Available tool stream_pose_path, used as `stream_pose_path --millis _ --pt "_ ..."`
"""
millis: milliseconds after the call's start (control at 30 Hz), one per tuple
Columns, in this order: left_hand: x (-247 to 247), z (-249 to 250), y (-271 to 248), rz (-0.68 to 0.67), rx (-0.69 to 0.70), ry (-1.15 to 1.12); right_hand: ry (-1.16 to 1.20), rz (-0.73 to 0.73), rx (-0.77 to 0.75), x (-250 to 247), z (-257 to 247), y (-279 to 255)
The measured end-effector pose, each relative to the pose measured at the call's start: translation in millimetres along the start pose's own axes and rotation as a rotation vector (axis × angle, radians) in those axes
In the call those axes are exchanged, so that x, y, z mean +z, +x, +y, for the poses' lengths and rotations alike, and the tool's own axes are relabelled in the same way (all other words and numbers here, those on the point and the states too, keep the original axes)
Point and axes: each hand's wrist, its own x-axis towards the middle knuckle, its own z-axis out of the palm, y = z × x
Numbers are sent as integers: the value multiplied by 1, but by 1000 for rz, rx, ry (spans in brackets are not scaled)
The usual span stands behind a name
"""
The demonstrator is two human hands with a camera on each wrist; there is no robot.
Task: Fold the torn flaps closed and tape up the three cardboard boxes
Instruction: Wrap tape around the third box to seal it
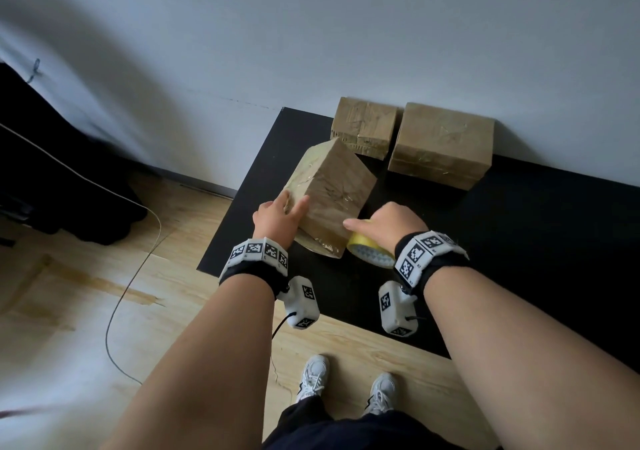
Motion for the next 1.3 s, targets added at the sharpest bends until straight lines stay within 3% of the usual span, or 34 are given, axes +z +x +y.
stream_pose_path --millis 233,433,633,867,1100,1300 --pt "-6 -4 5 -18 -1 -93 318 -79 -80 -1 16 6" --pt "-4 -6 9 -35 35 -125 51 37 -30 -1 28 16" --pt "-3 -14 15 -41 11 -195 -11 47 -17 7 21 32" --pt "5 -15 19 -72 -69 -258 5 29 2 16 17 46" --pt "6 -19 28 53 -84 -110 56 -41 -39 20 -1 56" --pt "24 -14 17 -25 -63 -111 151 -22 -8 17 15 53"
